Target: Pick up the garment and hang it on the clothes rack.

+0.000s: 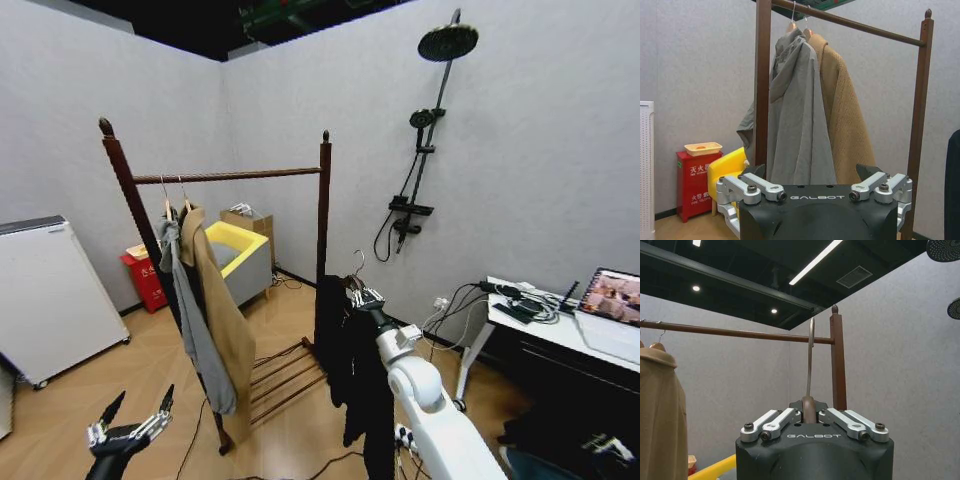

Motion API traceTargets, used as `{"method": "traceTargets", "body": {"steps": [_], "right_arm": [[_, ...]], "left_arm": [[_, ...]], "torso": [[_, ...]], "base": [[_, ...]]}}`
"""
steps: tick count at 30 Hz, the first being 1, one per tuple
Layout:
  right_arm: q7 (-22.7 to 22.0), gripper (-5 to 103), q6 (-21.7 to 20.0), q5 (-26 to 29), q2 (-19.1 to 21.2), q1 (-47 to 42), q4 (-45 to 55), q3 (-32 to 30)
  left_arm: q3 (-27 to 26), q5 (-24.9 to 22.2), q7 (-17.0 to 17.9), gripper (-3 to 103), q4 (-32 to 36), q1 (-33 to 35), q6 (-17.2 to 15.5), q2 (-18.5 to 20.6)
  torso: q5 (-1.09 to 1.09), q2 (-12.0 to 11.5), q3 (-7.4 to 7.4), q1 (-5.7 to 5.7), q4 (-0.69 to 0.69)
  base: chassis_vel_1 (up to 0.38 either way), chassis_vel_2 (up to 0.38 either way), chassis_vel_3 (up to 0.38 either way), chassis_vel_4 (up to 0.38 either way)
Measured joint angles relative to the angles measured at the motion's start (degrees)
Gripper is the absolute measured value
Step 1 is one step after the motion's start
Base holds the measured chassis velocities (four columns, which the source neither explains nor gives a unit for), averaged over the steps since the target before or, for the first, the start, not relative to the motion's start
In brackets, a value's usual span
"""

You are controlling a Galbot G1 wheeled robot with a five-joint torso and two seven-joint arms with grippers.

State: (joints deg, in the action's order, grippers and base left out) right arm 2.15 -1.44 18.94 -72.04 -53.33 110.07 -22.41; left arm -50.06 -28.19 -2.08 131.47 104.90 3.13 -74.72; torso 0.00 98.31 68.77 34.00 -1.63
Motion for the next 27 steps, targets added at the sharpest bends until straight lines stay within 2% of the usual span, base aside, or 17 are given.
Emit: {"method": "traceTargets", "body": {"steps": [5, 12, 15, 17, 18, 19, 21, 25, 27], "right_arm": [[0.17, 10, -0.07, 0.9, 0.35, -0.11, 1.09, -0.12], [1.71, 10, -0.96, 5.38, 1.63, 1.38, 4.57, 0.65], [2.24, 10, -2.02, 7.75, 2.45, 11.17, 0.0, 3.45], [2.24, 10, -2.02, 7.75, 2.45, 11.17, 0.0, 3.45], [2.78, 10, -2.16, 8.63, 2.52, 14.73, -1.88, 4.93], [3.95, 10, -2.55, 10.24, 1.31, 25.29, -8.77, 10.55], [3.92, 10, -2.7, 10.32, -0.51, 32.63, -14.62, 13.86], [3.66, 10, -2.54, 9.83, -2.67, 39.27, -21.12, 16.41], [3.84, 10, -1.93, 8.32, -5.07, 44.1, -28.14, 18.05]], "left_arm": [[0.0, 0.0, 0.0, 100, 0.0, 0.0, 0.0, 0.0], [0.0, 0.0, 0.0, 100, 0.0, -0.01, 0.0, 0.0], [0.0, 0.0, -0.01, 100, 0.0, -0.02, 0.0, 0.01], [0.0, 0.0, -0.01, 100, 0.0, -0.02, 0.0, 0.01], [0.0, 0.0, -0.01, 100, 0.0, -0.01, -0.01, 0.01], [0.0, 0.0, 0.01, 100, 0.0, 0.01, 0.0, 0.0], [0.0, 0.0, -0.01, 100, 0.0, 0.01, 0.0, 0.0], [0.0, 0.0, 0.01, 100, 0.0, 0.0, 0.0, 0.0], [0.0, 0.0, 0.0, 100, 0.0, 0.0, 0.0, 0.0]], "torso": [[-0.01, 0.0, 0.0, 0.0, 0.0], [0.0, -0.03, 0.02, 0.08, 0.0], [0.0, -0.04, 0.03, 0.08, -0.01], [0.0, -0.04, 0.03, 0.08, -0.01], [-0.01, -0.04, 0.02, 0.06, 0.02], [-0.01, 0.01, -0.01, -0.07, 0.02], [-0.01, 0.02, -0.01, -0.07, 0.0], [-0.02, 0.02, -0.02, -0.04, 0.03], [-0.01, -0.01, 0.01, 0.01, 0.02]], "base": [[-0.193, 0.188, 0.187, -0.191], [-0.218, 0.212, 0.209, -0.199], [-0.065, 0.081, 0.037, -0.064], [0.0, 0.0, 0.0, 0.0], [0.0, 0.0, 0.0, 0.0], [0.074, -0.061, -0.045, 0.063], [0.037, -0.027, -0.033, 0.031], [0.0, 0.0, 0.0, 0.0], [0.0, 0.0, 0.0, 0.0]]}}
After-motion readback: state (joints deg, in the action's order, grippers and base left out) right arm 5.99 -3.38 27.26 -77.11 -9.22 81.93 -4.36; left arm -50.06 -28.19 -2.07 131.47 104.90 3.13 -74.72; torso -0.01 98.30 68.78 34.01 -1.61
